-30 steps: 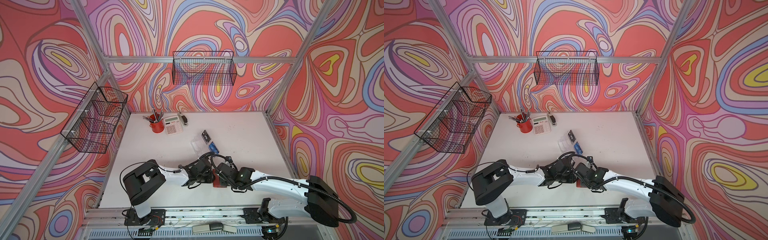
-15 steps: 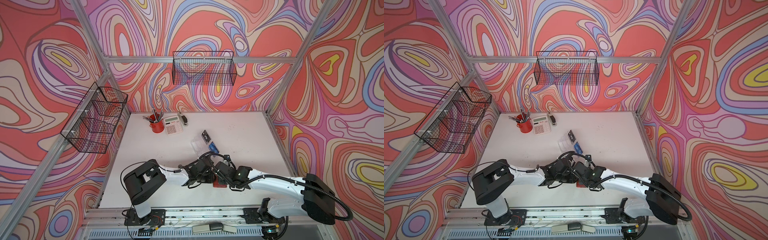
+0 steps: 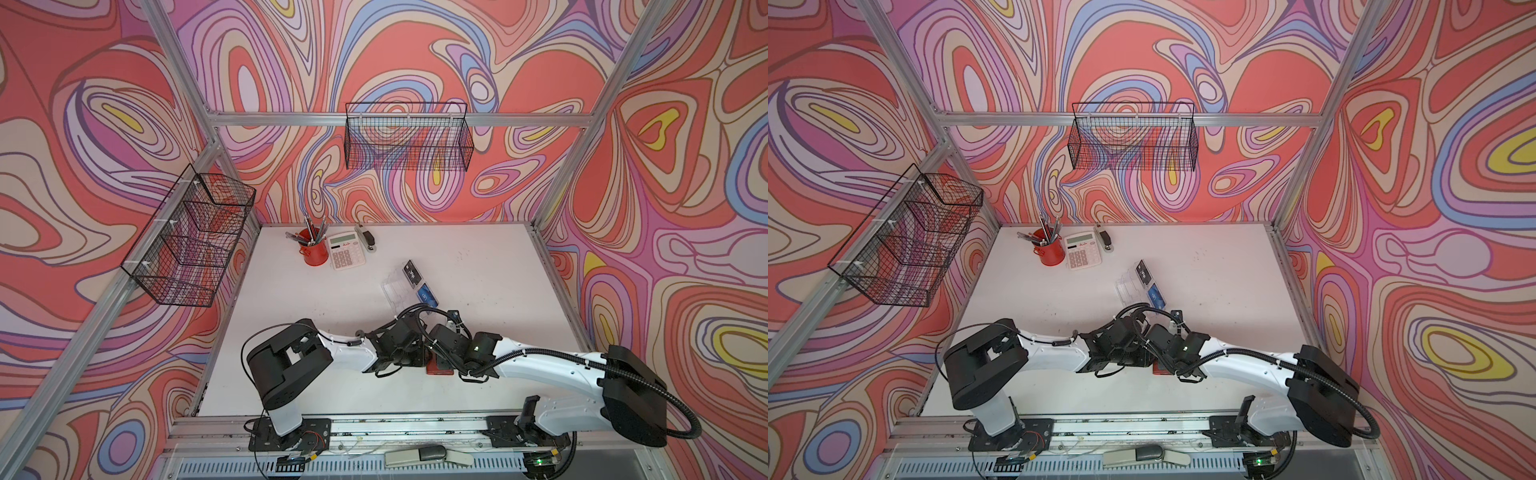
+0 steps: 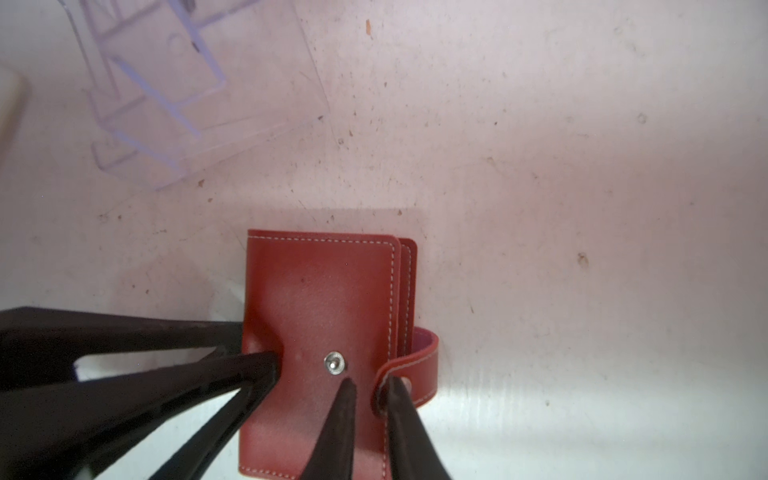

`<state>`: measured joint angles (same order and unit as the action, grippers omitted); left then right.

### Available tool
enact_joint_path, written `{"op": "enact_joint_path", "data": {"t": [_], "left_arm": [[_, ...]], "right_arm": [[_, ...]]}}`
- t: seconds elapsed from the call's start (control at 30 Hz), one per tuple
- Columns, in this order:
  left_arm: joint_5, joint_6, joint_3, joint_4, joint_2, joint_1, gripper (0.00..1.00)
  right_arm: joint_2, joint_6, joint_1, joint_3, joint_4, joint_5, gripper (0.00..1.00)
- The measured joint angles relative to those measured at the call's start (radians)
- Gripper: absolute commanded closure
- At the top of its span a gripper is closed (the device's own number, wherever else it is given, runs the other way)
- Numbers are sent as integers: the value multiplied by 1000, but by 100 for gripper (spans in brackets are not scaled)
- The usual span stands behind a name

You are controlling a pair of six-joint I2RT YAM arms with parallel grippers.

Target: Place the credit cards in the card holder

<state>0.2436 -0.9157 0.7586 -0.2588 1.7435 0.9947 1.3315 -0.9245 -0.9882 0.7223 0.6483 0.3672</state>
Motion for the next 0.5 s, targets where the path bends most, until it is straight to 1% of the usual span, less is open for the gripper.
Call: {"op": "enact_joint_path", "data": {"t": [0.33,0.5], "left_arm": [[0,0,0,0,0,0,71],[0,0,0,0,0,0,72]], "right_arm": [[0,-11,0,0,34,27,79],[0,-13,0,0,48,35,88]]}}
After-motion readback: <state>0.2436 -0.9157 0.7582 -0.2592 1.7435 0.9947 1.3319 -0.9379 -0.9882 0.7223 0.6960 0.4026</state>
